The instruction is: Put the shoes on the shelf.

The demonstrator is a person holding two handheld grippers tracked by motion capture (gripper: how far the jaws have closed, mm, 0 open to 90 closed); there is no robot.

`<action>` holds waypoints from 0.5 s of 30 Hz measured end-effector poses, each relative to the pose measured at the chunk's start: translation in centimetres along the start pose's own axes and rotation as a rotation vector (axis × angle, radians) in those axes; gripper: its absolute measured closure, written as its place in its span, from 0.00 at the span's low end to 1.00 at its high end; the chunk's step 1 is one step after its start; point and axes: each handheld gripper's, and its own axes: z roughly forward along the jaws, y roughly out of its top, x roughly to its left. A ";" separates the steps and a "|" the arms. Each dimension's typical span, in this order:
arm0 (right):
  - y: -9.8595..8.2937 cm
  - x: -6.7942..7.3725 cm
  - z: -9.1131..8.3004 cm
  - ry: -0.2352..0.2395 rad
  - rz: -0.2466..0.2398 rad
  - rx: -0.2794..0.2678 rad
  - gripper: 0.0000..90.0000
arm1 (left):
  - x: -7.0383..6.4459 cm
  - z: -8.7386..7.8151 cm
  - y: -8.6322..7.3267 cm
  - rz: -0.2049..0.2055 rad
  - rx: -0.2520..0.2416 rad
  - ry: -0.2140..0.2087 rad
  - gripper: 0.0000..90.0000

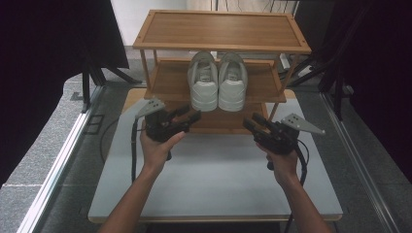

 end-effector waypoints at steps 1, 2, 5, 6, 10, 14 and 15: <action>-0.5 -0.2 -0.5 -0.003 0.000 0.001 0.60 | 0.1 -0.5 -0.5 -0.010 -0.002 -0.002 0.49; -1.0 -0.4 -1.0 -0.005 0.004 0.003 0.59 | 0.3 -1.1 -1.3 -0.021 -0.005 -0.005 0.48; -2.7 -1.2 -2.2 -0.027 0.004 0.011 0.59 | 0.5 -2.3 -3.0 -0.017 0.010 0.004 0.47; -3.4 -1.5 -2.6 -0.033 0.005 0.014 0.59 | 0.6 -2.7 -3.8 -0.018 0.017 0.013 0.47; -6.2 -3.3 -4.1 -0.079 0.033 0.029 0.58 | 1.5 -3.5 -6.7 -0.050 0.065 0.024 0.45; -8.3 -4.7 -5.2 -0.113 0.057 0.046 0.58 | 2.4 -4.0 -8.7 -0.063 0.113 0.052 0.45; -8.3 -4.7 -5.2 -0.113 0.057 0.046 0.58 | 2.6 -4.0 -9.1 -0.069 0.131 0.060 0.45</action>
